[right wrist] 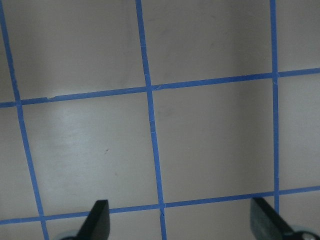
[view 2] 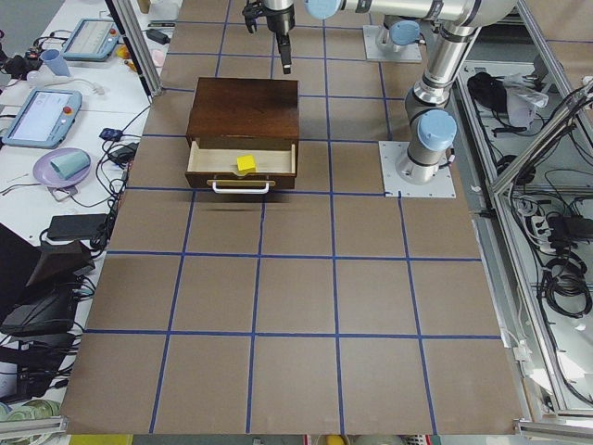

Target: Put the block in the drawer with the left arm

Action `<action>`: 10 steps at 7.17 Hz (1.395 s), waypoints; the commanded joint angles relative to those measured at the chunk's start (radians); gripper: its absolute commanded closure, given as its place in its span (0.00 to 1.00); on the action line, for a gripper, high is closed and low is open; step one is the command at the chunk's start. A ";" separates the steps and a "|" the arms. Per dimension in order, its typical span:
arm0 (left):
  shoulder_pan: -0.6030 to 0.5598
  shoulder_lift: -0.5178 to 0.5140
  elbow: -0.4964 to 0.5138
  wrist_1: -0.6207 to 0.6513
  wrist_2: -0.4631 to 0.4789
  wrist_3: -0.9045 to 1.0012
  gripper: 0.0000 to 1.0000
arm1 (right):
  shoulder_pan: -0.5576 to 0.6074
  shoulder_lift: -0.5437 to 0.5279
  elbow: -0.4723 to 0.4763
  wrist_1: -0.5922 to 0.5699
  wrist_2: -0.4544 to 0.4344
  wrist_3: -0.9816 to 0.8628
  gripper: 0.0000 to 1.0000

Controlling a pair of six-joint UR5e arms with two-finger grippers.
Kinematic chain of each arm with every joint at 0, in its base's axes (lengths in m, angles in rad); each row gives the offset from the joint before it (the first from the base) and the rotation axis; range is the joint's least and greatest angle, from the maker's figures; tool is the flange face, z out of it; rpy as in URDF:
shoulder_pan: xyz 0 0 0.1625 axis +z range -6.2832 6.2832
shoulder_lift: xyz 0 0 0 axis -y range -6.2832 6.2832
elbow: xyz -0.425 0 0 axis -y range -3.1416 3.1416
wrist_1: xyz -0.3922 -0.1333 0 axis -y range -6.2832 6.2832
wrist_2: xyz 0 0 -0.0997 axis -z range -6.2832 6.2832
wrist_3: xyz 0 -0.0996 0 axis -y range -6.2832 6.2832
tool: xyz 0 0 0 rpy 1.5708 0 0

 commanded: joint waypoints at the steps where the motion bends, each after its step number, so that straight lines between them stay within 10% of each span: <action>1: 0.009 -0.005 -0.002 0.031 -0.050 0.062 0.00 | 0.000 0.000 0.000 0.000 0.000 0.000 0.00; 10: 0.018 -0.003 -0.016 0.101 -0.060 0.098 0.00 | 0.000 0.000 0.000 0.000 0.000 0.000 0.00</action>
